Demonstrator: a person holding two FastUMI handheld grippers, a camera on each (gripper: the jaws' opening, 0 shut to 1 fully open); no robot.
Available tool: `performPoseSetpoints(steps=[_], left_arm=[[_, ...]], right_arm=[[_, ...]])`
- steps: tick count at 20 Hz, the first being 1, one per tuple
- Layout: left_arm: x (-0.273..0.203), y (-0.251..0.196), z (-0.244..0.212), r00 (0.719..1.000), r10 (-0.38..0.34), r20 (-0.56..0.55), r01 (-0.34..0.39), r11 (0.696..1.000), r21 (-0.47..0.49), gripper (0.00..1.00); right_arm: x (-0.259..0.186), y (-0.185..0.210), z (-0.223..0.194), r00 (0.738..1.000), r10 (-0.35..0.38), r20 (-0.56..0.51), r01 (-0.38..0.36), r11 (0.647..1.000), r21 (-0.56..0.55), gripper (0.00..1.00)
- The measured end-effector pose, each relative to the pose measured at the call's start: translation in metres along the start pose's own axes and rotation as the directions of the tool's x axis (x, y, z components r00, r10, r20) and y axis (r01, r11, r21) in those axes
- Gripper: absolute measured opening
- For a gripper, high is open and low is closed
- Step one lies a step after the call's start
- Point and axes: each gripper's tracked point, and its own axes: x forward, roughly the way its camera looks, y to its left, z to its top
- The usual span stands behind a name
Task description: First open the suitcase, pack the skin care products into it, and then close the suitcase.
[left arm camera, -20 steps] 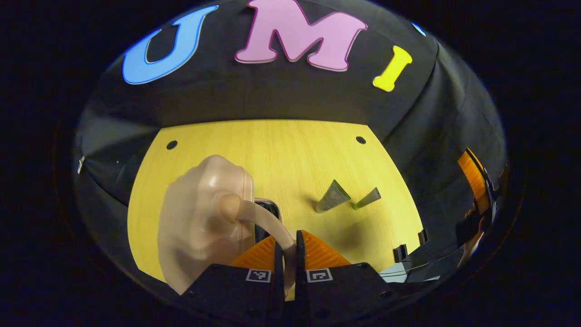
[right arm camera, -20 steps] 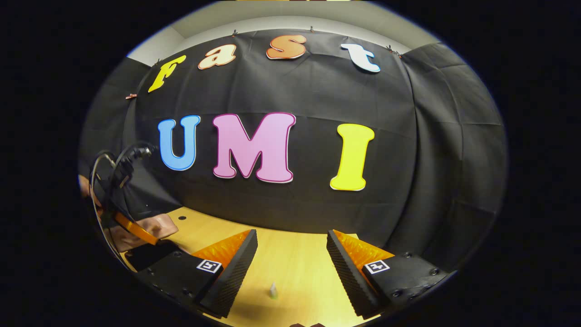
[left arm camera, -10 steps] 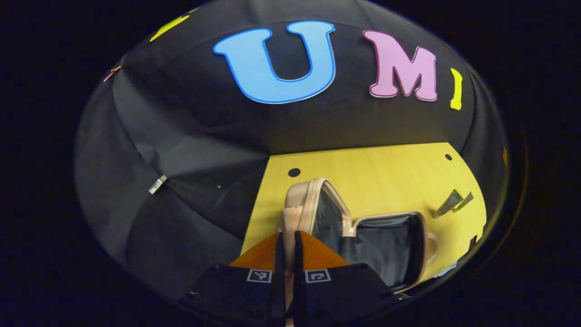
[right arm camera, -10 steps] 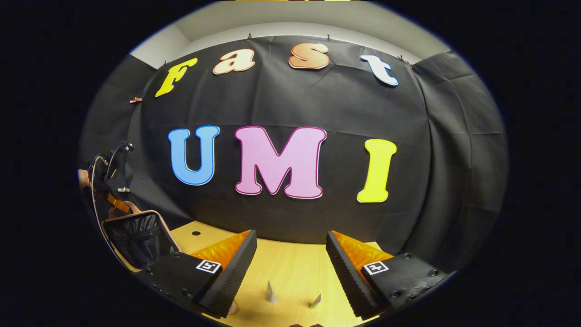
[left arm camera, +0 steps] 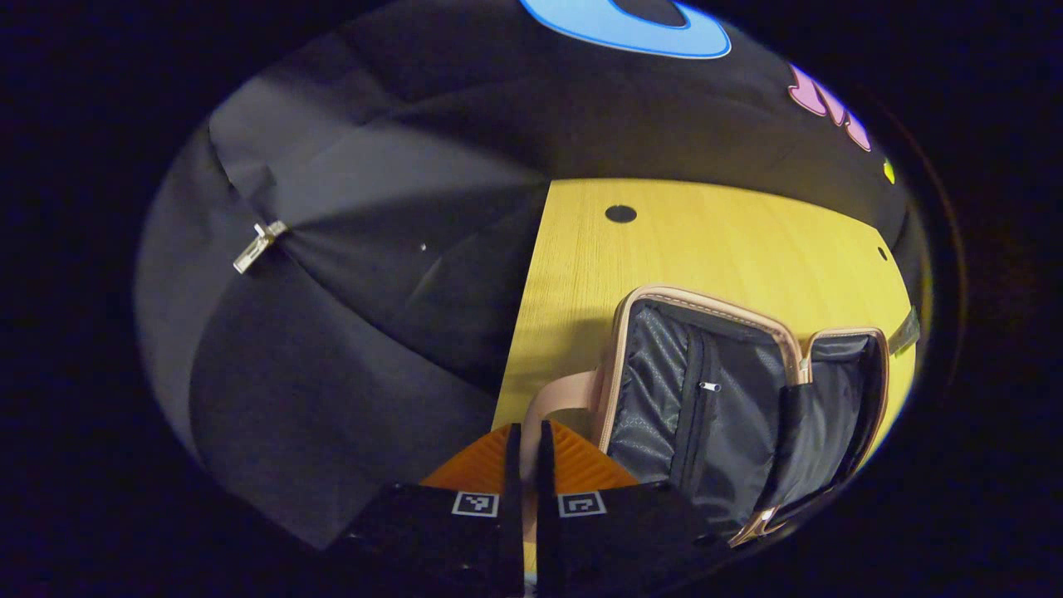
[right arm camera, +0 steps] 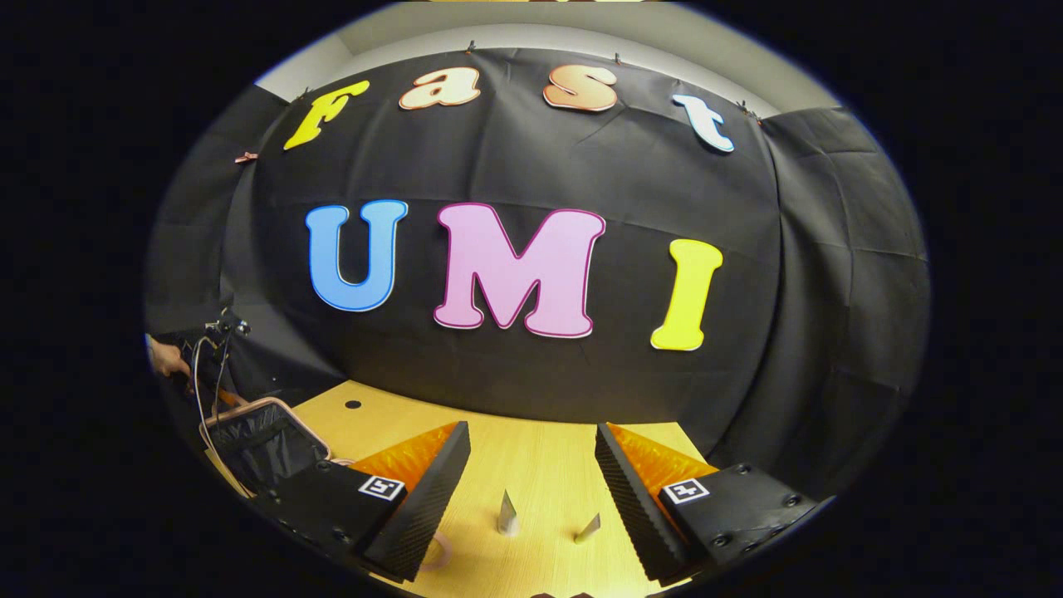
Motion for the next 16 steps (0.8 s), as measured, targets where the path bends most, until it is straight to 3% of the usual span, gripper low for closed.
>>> performPoseSetpoints(steps=[4, 7, 8, 10, 12, 13, 14, 16], left_arm=[[0.045, 0.009, -0.037, 0.996, 0.026, -0.086, -0.026, 1.0, 0.001, 0.17], [0.071, 0.027, -0.055, 0.988, 0.12, -0.097, -0.116, 0.992, 0.047, 0.42], [0.062, 0.025, -0.055, 0.988, 0.129, -0.081, -0.127, 0.991, 0.029, 0.42], [0.052, 0.023, -0.038, 0.994, 0.11, 0.002, -0.11, 0.994, 0.013, 0.49], [0.025, 0.018, -0.009, 0.986, 0.087, 0.144, -0.092, 0.995, 0.03, 0.65], [0.007, 0.011, 0.007, 0.972, 0.076, 0.222, -0.088, 0.995, 0.047, 0.87], [-0.016, 0.005, 0.024, 0.953, 0.075, 0.295, -0.098, 0.993, 0.064, 0.95], [-0.063, -0.023, 0.053, 0.904, 0.02, 0.427, -0.062, 0.994, 0.085, 0.98]], right_arm=[[-0.003, -0.01, -0.004, 0.999, -0.042, -0.023, 0.043, 0.999, 0.031, 0.96], [-0.004, -0.019, -0.013, 0.997, -0.066, -0.045, 0.068, 0.997, 0.047, 0.96], [-0.005, -0.02, -0.017, 0.996, -0.069, -0.057, 0.072, 0.996, 0.053, 0.96], [-0.006, -0.023, -0.021, 0.995, -0.074, -0.065, 0.078, 0.995, 0.063, 0.96], [-0.005, -0.027, -0.024, 0.994, -0.081, -0.069, 0.086, 0.995, 0.06, 0.96], [-0.003, -0.029, -0.025, 0.994, -0.084, -0.072, 0.089, 0.994, 0.058, 0.96], [-0.002, -0.03, -0.026, 0.994, -0.083, -0.074, 0.088, 0.994, 0.059, 0.96], [0.001, -0.033, -0.025, 0.994, -0.079, -0.069, 0.083, 0.995, 0.059, 0.96]])
